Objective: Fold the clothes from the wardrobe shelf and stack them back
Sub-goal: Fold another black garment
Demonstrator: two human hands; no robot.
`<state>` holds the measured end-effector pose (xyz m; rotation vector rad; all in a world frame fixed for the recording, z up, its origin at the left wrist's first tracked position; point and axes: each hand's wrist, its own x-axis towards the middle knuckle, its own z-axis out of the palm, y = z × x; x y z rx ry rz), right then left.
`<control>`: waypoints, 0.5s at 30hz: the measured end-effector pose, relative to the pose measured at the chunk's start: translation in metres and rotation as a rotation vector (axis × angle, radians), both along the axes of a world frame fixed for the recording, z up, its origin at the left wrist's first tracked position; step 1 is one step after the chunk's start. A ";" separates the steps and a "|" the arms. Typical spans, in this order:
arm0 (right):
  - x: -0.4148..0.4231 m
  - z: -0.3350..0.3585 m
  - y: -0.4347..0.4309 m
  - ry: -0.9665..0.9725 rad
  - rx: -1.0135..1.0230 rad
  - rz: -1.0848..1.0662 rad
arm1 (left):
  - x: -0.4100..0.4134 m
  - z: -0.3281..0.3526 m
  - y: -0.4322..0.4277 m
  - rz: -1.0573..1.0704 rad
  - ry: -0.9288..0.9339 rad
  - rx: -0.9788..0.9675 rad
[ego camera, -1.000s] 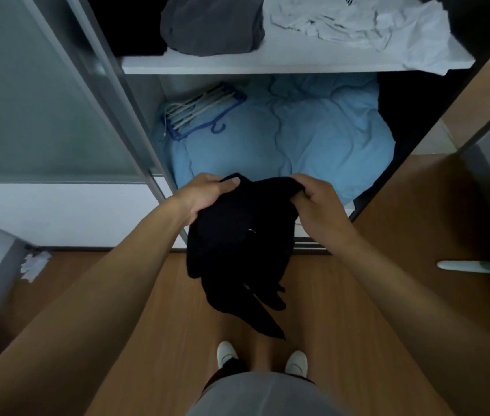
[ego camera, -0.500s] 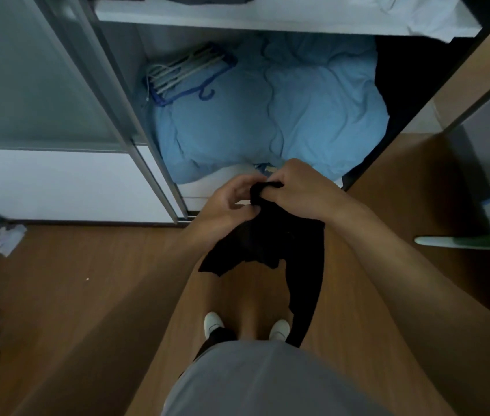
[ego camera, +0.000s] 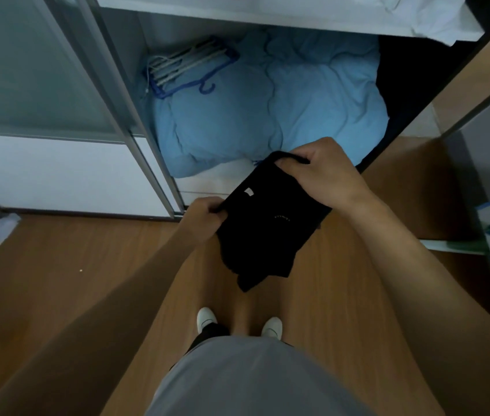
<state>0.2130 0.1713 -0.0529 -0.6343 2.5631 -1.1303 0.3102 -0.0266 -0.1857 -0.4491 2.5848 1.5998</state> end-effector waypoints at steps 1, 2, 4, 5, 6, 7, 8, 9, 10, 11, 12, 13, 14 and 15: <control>-0.002 -0.002 0.004 -0.017 -0.053 -0.056 | 0.005 -0.007 -0.006 0.037 -0.036 0.020; -0.003 -0.004 0.007 -0.033 -0.103 -0.105 | 0.009 -0.013 -0.012 0.081 -0.063 0.052; -0.005 -0.009 0.012 -0.053 -0.182 -0.169 | 0.016 -0.019 -0.022 0.156 -0.082 0.148; -0.006 -0.012 0.015 -0.057 -0.209 -0.191 | 0.018 -0.019 -0.025 0.170 -0.080 0.184; -0.007 -0.016 0.019 -0.057 -0.225 -0.212 | 0.017 -0.017 -0.028 0.167 -0.073 0.208; -0.009 -0.020 0.023 -0.056 -0.232 -0.232 | 0.016 -0.015 -0.029 0.159 -0.060 0.227; -0.011 -0.024 0.029 -0.063 -0.235 -0.249 | 0.015 -0.010 -0.031 0.147 -0.043 0.237; -0.013 -0.029 0.035 -0.079 -0.237 -0.255 | 0.013 -0.005 -0.033 0.127 -0.024 0.241; -0.016 -0.034 0.042 -0.102 -0.234 -0.245 | 0.012 0.000 -0.036 0.091 -0.010 0.232; -0.018 -0.039 0.050 -0.136 -0.224 -0.223 | 0.010 0.006 -0.041 0.041 -0.011 0.210; -0.019 -0.045 0.057 -0.179 -0.209 -0.195 | 0.008 0.011 -0.046 -0.012 -0.025 0.172; -0.020 -0.051 0.064 -0.225 -0.199 -0.174 | 0.007 0.017 -0.052 -0.059 -0.045 0.129; -0.018 -0.057 0.070 -0.266 -0.203 -0.169 | 0.005 0.023 -0.057 -0.092 -0.068 0.091; -0.015 -0.064 0.074 -0.300 -0.215 -0.183 | 0.003 0.028 -0.060 -0.105 -0.092 0.069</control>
